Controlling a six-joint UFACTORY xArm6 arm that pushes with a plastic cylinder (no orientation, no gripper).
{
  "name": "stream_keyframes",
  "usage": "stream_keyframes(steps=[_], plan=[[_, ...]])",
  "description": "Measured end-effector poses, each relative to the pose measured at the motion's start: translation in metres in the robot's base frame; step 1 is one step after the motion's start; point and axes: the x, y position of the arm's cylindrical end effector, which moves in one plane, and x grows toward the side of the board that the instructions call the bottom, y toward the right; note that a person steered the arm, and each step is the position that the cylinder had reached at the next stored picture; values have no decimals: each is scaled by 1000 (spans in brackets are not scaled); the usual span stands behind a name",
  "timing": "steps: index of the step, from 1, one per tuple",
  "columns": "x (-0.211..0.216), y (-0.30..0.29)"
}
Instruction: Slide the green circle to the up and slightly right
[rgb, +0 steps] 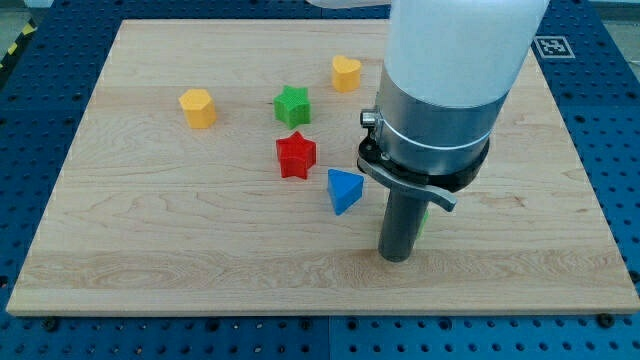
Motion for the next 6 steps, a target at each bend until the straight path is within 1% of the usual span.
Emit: stream_keyframes(steps=[1,2,6], plan=[[-2,-11],[-18,-14],[-21,-7]])
